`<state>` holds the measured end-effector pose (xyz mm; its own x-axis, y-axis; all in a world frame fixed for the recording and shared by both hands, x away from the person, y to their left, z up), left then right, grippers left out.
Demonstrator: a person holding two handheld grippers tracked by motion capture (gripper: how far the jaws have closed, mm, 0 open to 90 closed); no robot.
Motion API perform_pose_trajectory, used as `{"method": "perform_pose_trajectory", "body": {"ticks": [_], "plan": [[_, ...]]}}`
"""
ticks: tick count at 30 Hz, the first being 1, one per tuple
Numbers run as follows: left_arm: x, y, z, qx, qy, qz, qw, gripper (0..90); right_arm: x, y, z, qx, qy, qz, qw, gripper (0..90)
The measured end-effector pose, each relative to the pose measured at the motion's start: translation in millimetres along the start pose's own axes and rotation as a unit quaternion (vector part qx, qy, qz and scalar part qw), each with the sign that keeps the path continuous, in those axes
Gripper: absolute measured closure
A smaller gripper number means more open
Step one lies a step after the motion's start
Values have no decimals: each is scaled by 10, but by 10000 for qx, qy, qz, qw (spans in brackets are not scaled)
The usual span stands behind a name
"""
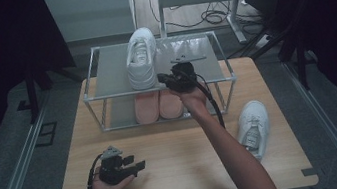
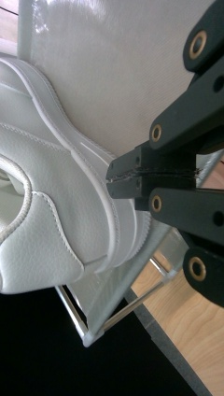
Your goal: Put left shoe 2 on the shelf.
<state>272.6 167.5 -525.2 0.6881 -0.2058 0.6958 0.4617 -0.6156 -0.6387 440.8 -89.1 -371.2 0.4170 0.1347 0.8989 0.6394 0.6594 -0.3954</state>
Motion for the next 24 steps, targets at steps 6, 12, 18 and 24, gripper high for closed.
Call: {"method": "perform_pose_trajectory", "body": {"ticks": [6,12,18,24], "plan": [[1,5,-6,-16,-10,4,10000,425,-43,-169,-12,42,-133,-142,9998,896],[6,-18,1,-3,-19,-28,10000,425,-176,-359,-92,58,-119,-172,9998,895],[5,-22,13,19,-29,-20,10000,425,-292,-486,-158,60,-87,-202,9997,896],[3,-16,15,24,-27,-9,10000,425,-379,-570,-186,75,-81,-197,9997,896]]}}
Point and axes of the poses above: each handheld gripper's, and its own axes: y roughly forward along the jaws, x roughly out of its top, z roughly to its left, the point moved 1 cm from there along y, roughly forward along the jaws
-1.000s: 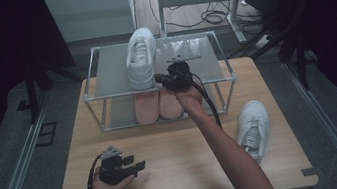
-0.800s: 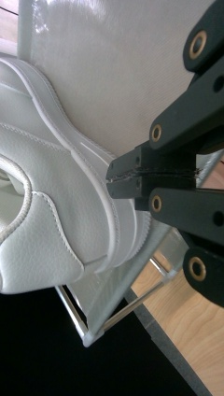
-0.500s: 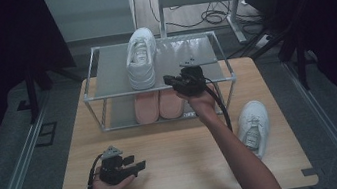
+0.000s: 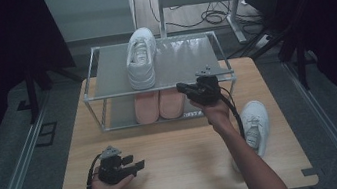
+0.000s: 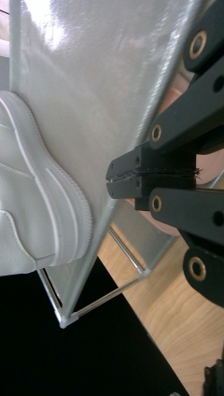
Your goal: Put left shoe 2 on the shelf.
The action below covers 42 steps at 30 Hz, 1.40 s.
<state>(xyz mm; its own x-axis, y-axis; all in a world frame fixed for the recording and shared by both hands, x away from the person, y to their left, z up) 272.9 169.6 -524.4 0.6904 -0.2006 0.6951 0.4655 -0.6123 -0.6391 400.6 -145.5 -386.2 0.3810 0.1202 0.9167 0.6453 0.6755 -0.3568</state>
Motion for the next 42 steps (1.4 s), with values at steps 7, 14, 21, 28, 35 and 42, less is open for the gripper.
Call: {"method": "perform_pose_trajectory", "body": {"ticks": [7,14,21,28,35,42], "plan": [[-4,14,2,3,11,24,10000,424,-134,-98,-15,8,20,-30,10000,896],[-5,16,1,4,8,29,10000,424,-290,-166,-63,-47,64,23,10000,894],[-8,26,-4,-5,12,49,10000,423,-418,-218,-92,-119,132,54,9998,894],[-10,30,-2,3,1,62,10000,423,-573,-329,-80,-220,90,115,9996,894],[-11,32,2,11,7,58,10000,422,-684,-460,-39,-305,-32,185,9994,894],[-9,30,1,8,-1,50,10000,422,-853,-693,5,-351,-190,353,9986,893]]}}
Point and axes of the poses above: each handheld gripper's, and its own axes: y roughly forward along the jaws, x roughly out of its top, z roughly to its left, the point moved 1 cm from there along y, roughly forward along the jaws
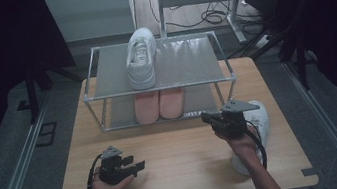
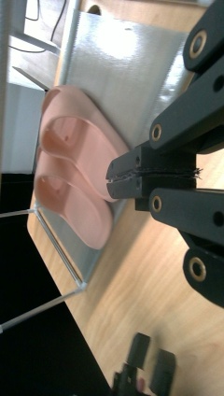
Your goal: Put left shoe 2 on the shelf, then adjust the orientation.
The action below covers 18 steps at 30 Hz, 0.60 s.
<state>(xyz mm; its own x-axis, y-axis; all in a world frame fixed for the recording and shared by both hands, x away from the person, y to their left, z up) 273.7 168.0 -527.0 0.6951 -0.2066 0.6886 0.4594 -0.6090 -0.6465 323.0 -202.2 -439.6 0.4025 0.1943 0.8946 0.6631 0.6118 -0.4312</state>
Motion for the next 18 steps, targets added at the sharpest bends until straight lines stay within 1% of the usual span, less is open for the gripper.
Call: {"method": "perform_pose_trajectory", "body": {"ticks": [1,2,8,13,18], "plan": [[0,4,-2,0,2,4,10000,422,0,0,0,0,0,0,10000,893],[-1,10,-9,1,11,20,10000,422,-49,-44,9,16,0,13,10000,893],[-2,7,-9,-19,-2,23,10000,421,-122,-138,20,-15,-3,35,10000,894],[-2,-4,-9,-8,-11,0,10000,421,-159,-188,21,-55,-31,35,10000,896],[0,-6,-9,-22,-15,-8,10000,421,-191,-285,54,-29,-25,6,10000,897]]}}
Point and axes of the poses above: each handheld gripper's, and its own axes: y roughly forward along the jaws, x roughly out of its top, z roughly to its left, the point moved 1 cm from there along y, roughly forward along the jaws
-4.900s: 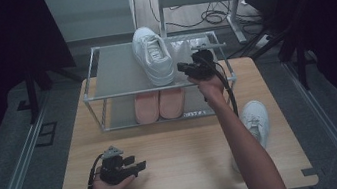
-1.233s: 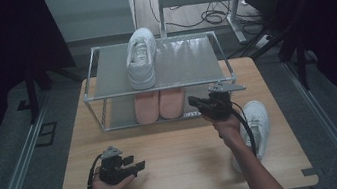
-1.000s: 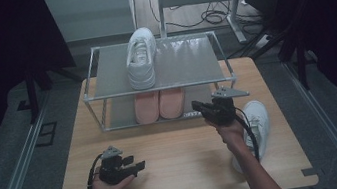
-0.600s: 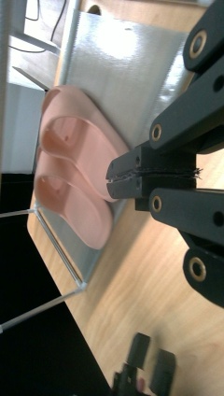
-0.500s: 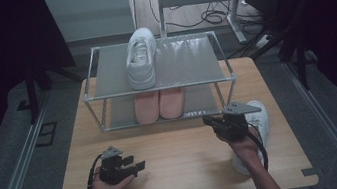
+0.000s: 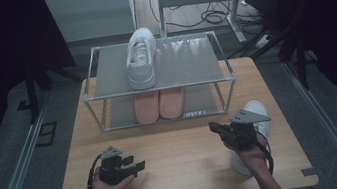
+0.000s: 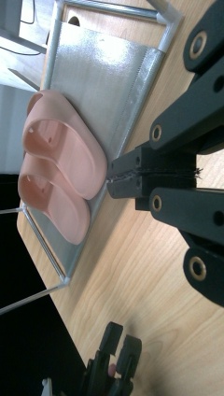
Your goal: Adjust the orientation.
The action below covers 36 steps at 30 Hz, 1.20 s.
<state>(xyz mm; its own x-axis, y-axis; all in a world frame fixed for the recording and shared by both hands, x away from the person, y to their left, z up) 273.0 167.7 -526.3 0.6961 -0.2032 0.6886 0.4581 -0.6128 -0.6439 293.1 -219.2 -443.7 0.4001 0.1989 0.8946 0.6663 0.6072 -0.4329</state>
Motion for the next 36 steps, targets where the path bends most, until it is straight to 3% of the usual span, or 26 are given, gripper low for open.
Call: {"method": "perform_pose_trajectory", "body": {"ticks": [8,23,33,36], "plan": [[-1,8,-2,-19,13,26,10000,421,-120,-148,103,-115,-146,127,9997,897],[-3,14,14,-20,10,68,10000,420,-476,-399,111,-547,-191,439,9974,896],[-5,18,17,-32,7,82,10000,420,-685,-592,129,-744,-69,510,9959,898],[-6,23,13,-30,15,108,9999,418,-724,-642,109,-654,6,492,9966,899]]}}
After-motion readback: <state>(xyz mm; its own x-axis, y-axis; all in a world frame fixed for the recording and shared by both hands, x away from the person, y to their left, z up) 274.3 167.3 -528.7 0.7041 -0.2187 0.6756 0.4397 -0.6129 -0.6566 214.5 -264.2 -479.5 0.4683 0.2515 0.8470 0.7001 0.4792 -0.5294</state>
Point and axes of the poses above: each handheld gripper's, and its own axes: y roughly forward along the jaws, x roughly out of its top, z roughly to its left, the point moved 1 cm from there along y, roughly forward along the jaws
